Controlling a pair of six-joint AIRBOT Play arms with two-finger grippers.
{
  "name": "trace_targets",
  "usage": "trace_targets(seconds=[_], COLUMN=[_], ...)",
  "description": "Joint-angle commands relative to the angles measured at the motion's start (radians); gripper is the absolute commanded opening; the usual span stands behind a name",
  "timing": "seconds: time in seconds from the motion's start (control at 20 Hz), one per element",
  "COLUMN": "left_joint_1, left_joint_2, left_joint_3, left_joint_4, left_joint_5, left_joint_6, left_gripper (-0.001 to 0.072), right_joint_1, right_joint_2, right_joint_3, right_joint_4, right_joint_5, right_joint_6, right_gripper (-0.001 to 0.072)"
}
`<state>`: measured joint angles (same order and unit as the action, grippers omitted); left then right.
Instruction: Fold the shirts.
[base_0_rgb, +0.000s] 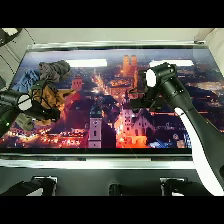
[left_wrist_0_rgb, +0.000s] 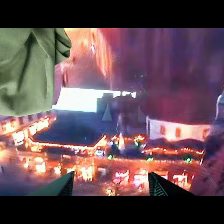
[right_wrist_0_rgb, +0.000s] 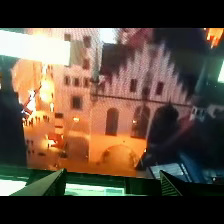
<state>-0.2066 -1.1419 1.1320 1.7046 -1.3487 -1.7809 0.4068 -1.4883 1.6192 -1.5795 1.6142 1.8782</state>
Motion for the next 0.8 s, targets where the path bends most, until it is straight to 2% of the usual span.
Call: trace_targets(seconds=[0.0,0.65,0.75], left_joint_1=[0.0,0.0,0.0], left_joint_2=[0.0,0.0,0.0], left_joint_3=[0.0,0.0,0.0], left_joint_4=[0.0,0.0,0.0], left_joint_5=[0.0,0.0,0.0], left_joint_6=[0.0,0.0,0.0], left_gripper=[0.0558,0.0558,0.0558], right_joint_1=[0.001,0.001,0.001], right_joint_2=[0.0,0.0,0.0], right_joint_3=[0.0,0.0,0.0], right_joint_4=[0.0,0.0,-0.011], right_joint_5=[0.0,0.0,-0.101], right_joint_6=[0.0,0.0,-0.001], right_gripper=[0.068,0.0681,0.0681])
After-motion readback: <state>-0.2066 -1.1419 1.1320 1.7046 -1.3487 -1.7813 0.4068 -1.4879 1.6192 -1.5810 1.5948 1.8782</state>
